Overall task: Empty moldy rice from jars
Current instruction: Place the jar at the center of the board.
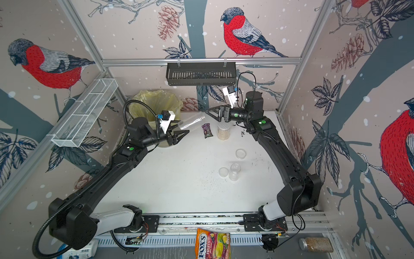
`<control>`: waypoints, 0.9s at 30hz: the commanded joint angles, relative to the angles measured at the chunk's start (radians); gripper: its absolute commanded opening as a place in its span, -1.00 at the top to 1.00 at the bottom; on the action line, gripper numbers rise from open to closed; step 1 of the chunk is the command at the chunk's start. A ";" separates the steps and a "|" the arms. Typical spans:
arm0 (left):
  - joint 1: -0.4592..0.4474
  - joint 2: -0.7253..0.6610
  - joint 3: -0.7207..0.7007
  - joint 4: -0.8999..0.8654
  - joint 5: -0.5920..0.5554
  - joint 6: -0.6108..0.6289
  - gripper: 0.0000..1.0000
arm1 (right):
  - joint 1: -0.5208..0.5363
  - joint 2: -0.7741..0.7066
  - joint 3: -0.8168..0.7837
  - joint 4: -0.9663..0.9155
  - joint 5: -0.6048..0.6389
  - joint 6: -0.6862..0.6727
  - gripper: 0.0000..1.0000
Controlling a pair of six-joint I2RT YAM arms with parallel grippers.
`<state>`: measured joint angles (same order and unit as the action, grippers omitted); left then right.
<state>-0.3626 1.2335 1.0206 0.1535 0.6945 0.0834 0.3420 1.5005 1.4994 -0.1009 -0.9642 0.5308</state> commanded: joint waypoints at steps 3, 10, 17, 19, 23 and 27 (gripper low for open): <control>-0.001 0.022 -0.003 0.088 0.040 0.029 0.84 | 0.030 0.017 0.015 -0.062 -0.019 -0.016 -0.77; -0.001 0.029 -0.013 0.098 0.048 0.036 0.84 | 0.078 0.049 0.021 -0.070 -0.040 -0.028 -0.60; -0.001 0.035 -0.008 0.107 0.047 0.033 0.84 | 0.109 0.059 -0.002 -0.071 -0.076 -0.040 -0.01; -0.001 0.040 -0.003 0.107 0.051 0.032 0.84 | 0.113 0.057 -0.016 -0.057 -0.085 -0.040 0.15; -0.001 0.046 0.004 0.105 0.052 0.031 0.82 | 0.118 0.052 -0.020 -0.070 -0.076 -0.066 0.40; -0.001 0.049 0.006 0.112 0.050 0.026 0.63 | 0.117 0.059 -0.019 -0.105 -0.067 -0.091 0.63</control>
<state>-0.3634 1.2804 1.0134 0.1707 0.8043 0.1246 0.4488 1.5566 1.4818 -0.1551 -1.0199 0.4717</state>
